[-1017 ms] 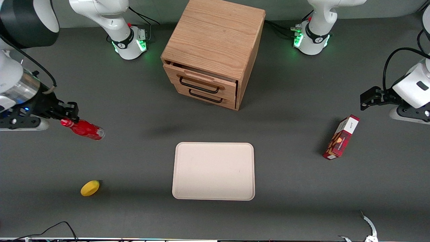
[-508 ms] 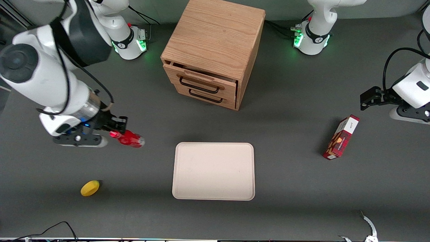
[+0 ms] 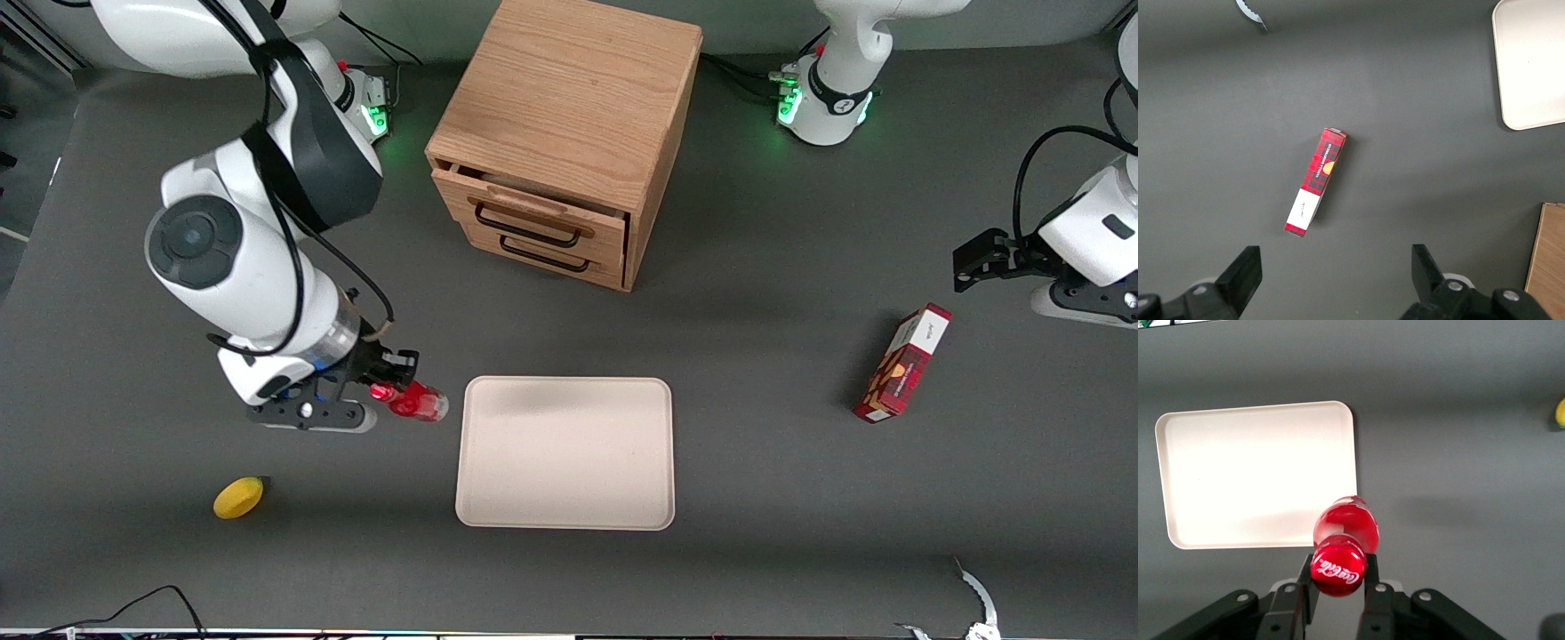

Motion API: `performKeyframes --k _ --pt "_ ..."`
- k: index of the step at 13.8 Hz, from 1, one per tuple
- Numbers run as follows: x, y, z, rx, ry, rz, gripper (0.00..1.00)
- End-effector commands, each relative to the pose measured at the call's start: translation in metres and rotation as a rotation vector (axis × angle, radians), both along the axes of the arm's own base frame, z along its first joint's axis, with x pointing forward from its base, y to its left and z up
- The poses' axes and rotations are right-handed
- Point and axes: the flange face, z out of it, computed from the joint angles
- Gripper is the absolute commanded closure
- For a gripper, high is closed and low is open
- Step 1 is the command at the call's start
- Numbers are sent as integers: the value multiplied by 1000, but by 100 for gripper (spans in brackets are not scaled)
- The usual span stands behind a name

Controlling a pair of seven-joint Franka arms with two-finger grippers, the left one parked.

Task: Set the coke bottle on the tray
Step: 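Carry the bottle with the right gripper over the cream tray's edge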

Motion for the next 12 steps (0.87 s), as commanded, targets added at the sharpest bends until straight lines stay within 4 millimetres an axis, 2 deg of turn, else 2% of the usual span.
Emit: performKeyframes --k 1,4,5,8,12 --pt "21 21 -21 8 -38 -16 100" --pt "34 24 -58 -3 -50 -9 100" --pt "35 34 -62 -10 -81 5 100" --pt "47 36 -86 -28 -137 -5 100" --pt "53 48 -103 -33 -205 -13 100"
